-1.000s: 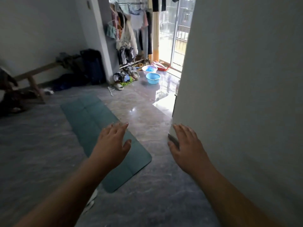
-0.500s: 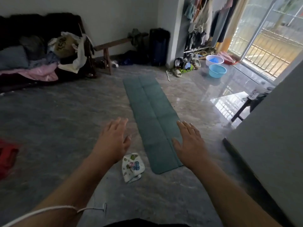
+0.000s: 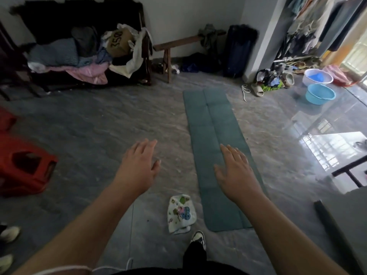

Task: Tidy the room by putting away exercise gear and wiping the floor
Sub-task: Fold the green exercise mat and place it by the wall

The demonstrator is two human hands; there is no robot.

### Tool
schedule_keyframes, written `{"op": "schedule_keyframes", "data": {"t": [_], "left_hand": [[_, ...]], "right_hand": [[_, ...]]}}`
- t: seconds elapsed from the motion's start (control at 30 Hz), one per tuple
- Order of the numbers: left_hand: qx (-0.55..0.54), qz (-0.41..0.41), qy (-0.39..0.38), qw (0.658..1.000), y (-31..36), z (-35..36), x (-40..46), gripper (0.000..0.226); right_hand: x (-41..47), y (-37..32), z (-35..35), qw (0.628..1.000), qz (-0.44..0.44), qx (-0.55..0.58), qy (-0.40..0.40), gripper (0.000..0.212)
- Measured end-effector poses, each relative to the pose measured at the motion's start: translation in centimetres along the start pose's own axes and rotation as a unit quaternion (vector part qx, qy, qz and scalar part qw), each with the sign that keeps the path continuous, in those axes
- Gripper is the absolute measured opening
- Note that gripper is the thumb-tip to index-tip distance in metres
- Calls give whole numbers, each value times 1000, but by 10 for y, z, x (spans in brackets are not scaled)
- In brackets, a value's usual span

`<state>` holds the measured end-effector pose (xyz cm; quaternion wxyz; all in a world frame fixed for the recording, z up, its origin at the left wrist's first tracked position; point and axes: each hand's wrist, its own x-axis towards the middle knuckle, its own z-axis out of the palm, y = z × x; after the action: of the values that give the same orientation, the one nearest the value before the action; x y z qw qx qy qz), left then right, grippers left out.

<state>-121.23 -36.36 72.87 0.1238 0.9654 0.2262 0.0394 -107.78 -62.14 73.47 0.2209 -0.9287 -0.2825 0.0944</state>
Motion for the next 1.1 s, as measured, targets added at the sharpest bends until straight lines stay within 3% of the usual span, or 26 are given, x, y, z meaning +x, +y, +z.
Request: {"op": "schedule_keyframes", "data": {"t": [0.2,0.53,0.83,1.1], "left_hand": [[2,-31,15,999,-29,-7,93,66],[-34,-52,17,998,-128,-1,265,65],[-14,81,-69,994,-215,-17,482,68],[-15,204,-132,970,-187,7,619,67]], "right_hand": [[115,-29,6,998,-43,-15,-31,69],[300,-90,36,998,-40,-38,-38,68],[451,-162,81,996,85,-1,-2,68],[515,-134,87,976,213,20,40,69]]}}
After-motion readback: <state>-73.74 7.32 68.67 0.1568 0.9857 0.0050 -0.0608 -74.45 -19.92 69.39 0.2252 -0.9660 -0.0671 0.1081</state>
